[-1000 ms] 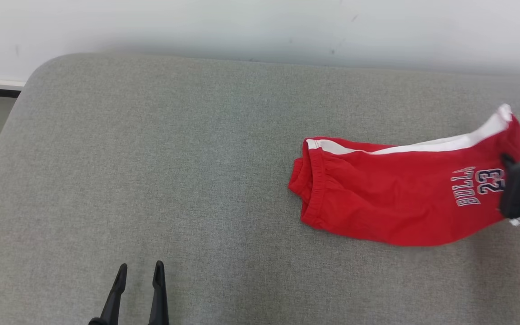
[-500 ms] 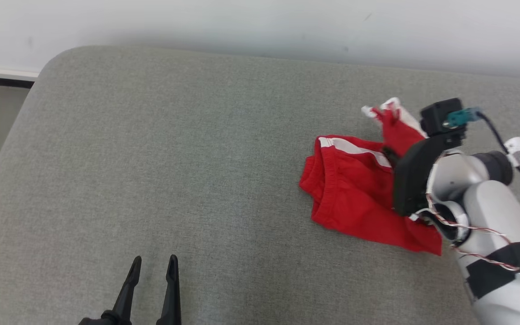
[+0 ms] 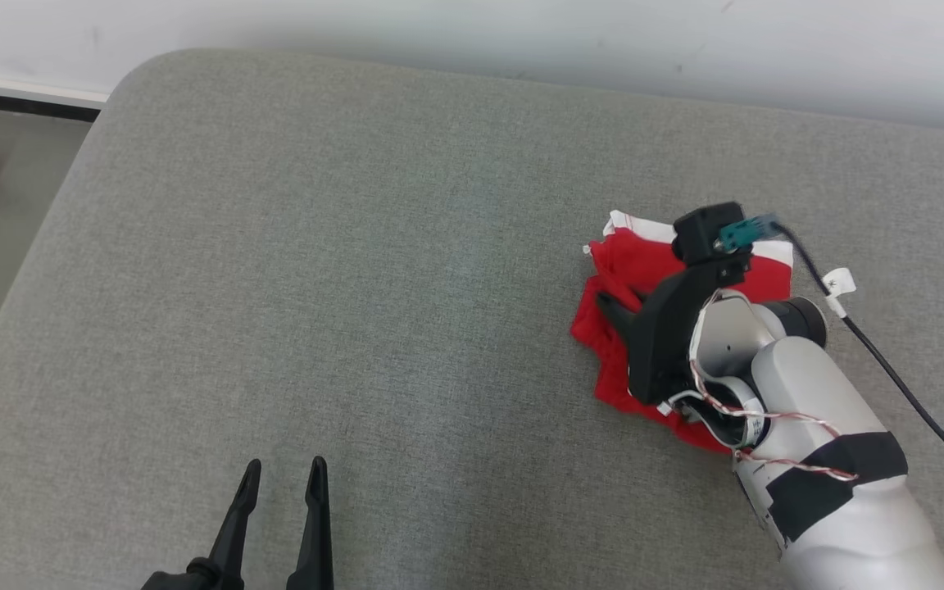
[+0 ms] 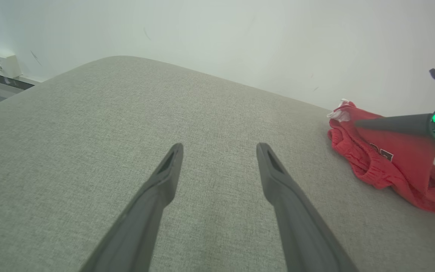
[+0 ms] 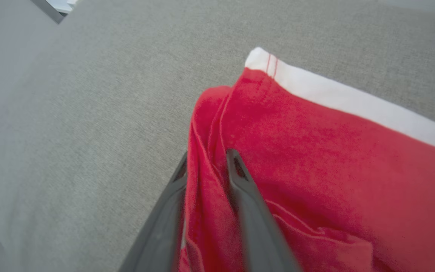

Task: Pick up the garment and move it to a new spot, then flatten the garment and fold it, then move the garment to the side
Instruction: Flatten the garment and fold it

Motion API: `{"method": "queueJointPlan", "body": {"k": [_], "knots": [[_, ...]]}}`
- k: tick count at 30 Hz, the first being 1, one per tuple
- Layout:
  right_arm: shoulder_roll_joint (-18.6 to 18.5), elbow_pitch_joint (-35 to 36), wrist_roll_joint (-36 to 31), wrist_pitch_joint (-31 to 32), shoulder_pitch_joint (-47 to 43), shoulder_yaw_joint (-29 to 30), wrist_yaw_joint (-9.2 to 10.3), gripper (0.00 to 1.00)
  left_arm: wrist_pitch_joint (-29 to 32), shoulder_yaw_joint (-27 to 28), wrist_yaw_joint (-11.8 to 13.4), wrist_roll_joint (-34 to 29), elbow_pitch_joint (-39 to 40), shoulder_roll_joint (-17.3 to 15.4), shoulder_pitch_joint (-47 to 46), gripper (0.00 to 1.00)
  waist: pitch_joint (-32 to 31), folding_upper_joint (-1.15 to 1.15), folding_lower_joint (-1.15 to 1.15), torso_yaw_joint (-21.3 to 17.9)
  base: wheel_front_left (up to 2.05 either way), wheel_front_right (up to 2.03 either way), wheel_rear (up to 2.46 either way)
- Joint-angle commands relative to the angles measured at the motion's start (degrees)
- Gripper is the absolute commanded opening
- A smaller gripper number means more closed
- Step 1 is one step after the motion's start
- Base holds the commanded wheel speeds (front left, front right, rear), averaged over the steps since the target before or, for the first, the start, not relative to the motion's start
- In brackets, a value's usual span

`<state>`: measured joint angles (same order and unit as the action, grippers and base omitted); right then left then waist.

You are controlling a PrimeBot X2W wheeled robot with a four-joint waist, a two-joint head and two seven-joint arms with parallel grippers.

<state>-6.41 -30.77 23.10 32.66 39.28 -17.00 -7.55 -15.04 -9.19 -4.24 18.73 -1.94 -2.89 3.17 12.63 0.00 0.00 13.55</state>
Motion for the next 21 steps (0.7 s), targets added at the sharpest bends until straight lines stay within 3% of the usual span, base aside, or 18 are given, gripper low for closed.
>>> {"method": "queueJointPlan", "body": {"k": [1, 6, 14, 15, 16, 17, 21], "knots": [[1.08, 1.04, 3.83, -1.77, 0.54, 1.52, 0.12, 1.00, -0.15, 0.28, 0.07, 0.07, 0.13, 0.03, -0.47, 1.00, -0.50, 0.00, 0.00, -0.55, 0.00, 0.00, 0.00], [-0.62, 4.49, 7.13, -6.34, -0.57, 3.32, 0.12, 1.00, -0.15, 0.71, -0.12, -0.70, 0.14, 0.04, -0.19, 1.00, -1.79, 0.00, 0.00, -1.99, 0.00, 0.00, 0.00], [-7.98, 4.52, 1.71, -13.85, -7.14, 7.63, 0.12, 1.00, -0.15, 0.13, -0.86, -2.11, -1.82, 0.03, -0.86, 1.00, -4.25, 0.00, 0.00, -4.96, 0.00, 0.00, 0.00], [-8.47, 4.06, 0.97, -14.41, -8.00, 8.10, 0.12, 0.96, -0.15, -0.13, -1.05, -2.06, -2.10, 0.03, -1.05, 1.00, -4.37, 0.00, 0.00, -5.13, 0.00, 0.00, 0.00], [-8.81, 3.47, 0.16, -15.03, -8.79, 8.36, 0.12, 0.56, -0.15, -0.38, -1.18, -2.08, -2.30, 0.03, -1.22, 1.00, -4.45, 0.00, 0.00, -5.27, 0.00, 0.00, 0.00], [-9.09, 2.95, -0.67, -15.69, -9.48, 8.45, 0.12, 0.03, -0.15, -0.55, -1.16, -2.06, -2.42, 0.02, -1.27, 1.00, -4.47, 0.00, 0.00, -5.34, 0.00, 0.00, 0.00], [-8.45, 1.10, -2.01, -16.81, -11.44, 5.62, 0.12, 0.00, -0.15, -0.75, -1.45, -1.91, -2.58, 0.02, -1.44, 1.00, -4.20, 0.00, 0.00, -5.71, 0.00, 0.00, 0.00]]}}
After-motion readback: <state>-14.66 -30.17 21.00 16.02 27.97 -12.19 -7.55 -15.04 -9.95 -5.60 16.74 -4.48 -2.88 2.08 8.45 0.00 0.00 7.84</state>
